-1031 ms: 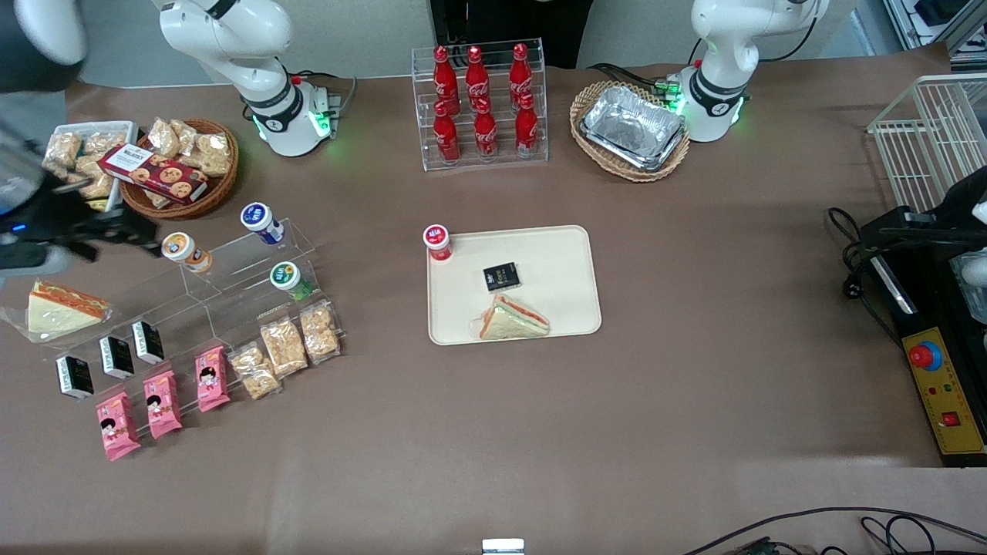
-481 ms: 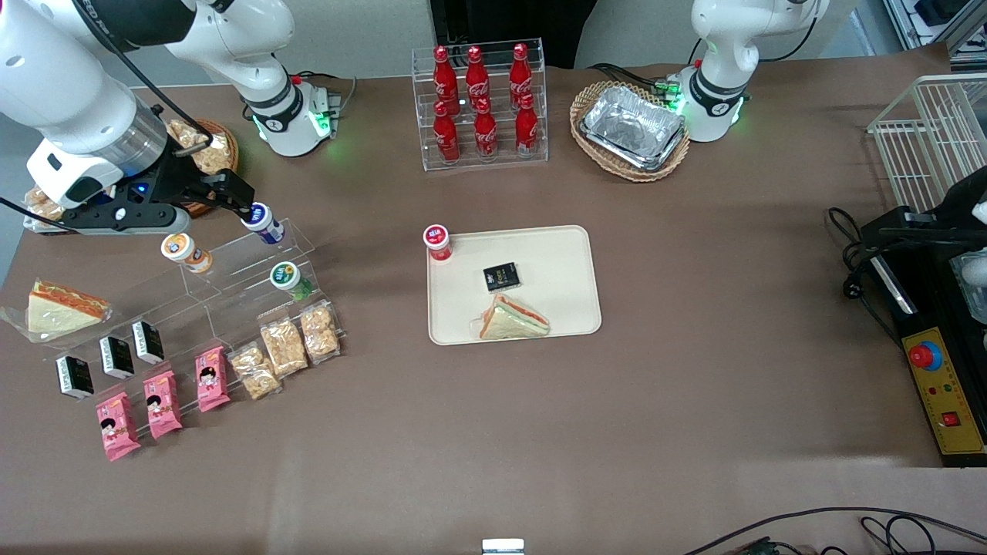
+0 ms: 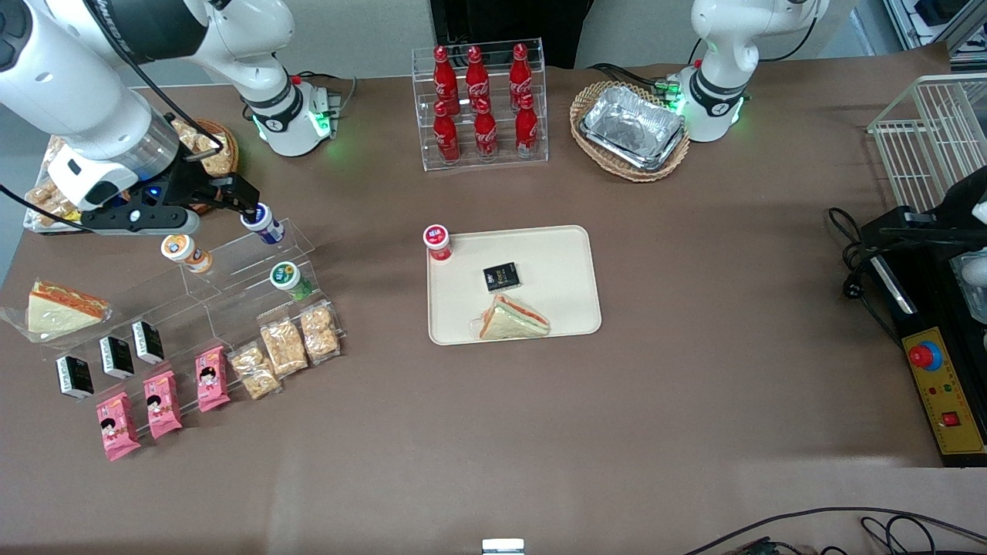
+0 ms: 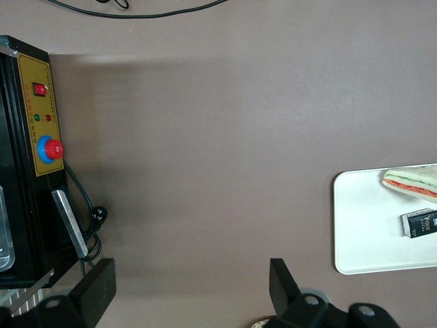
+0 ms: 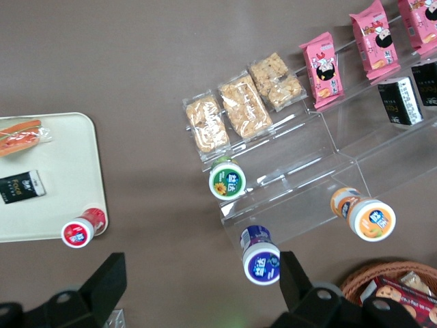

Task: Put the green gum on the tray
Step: 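Lower the open right gripper around the green-labelled gum cup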

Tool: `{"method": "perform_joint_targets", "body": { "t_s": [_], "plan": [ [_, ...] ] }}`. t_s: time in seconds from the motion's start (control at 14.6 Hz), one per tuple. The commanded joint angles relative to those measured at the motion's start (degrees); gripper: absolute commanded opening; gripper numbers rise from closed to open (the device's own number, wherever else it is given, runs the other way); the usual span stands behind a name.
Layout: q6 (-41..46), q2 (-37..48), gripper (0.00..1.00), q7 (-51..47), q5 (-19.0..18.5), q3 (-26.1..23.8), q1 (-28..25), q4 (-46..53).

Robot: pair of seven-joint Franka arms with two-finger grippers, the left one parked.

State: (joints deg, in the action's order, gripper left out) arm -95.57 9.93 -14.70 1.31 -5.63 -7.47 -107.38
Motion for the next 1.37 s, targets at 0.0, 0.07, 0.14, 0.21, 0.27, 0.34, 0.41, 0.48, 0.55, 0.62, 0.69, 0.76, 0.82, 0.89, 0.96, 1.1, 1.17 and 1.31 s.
{"method": "perform_joint_targets", "body": {
  "t_s": [0.0,0.07,0.14,0.21,0.27,0.34,0.41,0.48,0.55,0.62,0.69,0.76,0.82,0.89,0.96,1.1,1.17,1.31],
  "plan": [
    [-8.3,3.8,1.0,2.0,0.3,0.4,0.3,-10.0],
    [-11.0,3.3,1.0,2.0,0.3,0.4,0.5,-11.8],
    [-13.9,2.8,1.0,2.0,0.3,0.5,0.6,-13.8],
    [-16.5,2.3,1.0,2.1,0.3,1.1,0.6,-15.8],
    [-18.6,1.0,1.0,3.5,0.3,1.4,0.6,-16.9],
    [-19.9,-0.6,1.0,4.3,0.5,1.5,0.7,-17.2],
    [-21.5,-1.8,1.0,4.4,0.5,1.8,0.7,-17.9],
    [-23.3,-2.4,1.0,4.5,0.5,1.8,0.7,-19.2],
    [-25.1,-2.9,1.0,4.8,0.5,1.8,0.7,-20.2],
    [-26.1,-3.5,1.0,4.9,0.5,1.8,0.7,-20.7],
    [-26.6,-4.2,1.0,4.9,0.6,1.8,0.6,-20.9],
    [-27.2,-4.8,1.0,4.9,0.7,1.8,0.7,-21.1],
    [-28.7,-5.3,1.0,4.9,0.7,1.8,0.8,-22.2],
    [-30.7,-5.3,1.0,5.1,0.7,1.8,0.9,-23.8],
    [-32.9,-5.4,1.0,5.2,0.7,1.8,1.0,-25.4],
    [-34.2,-6.2,1.0,6.1,0.7,1.8,1.1,-26.0],
    [-34.3,-6.6,1.0,6.4,0.7,1.8,1.1,-26.0],
    [-34.9,-7.6,1.0,6.4,0.7,1.8,1.1,-26.1]
  ]
}}
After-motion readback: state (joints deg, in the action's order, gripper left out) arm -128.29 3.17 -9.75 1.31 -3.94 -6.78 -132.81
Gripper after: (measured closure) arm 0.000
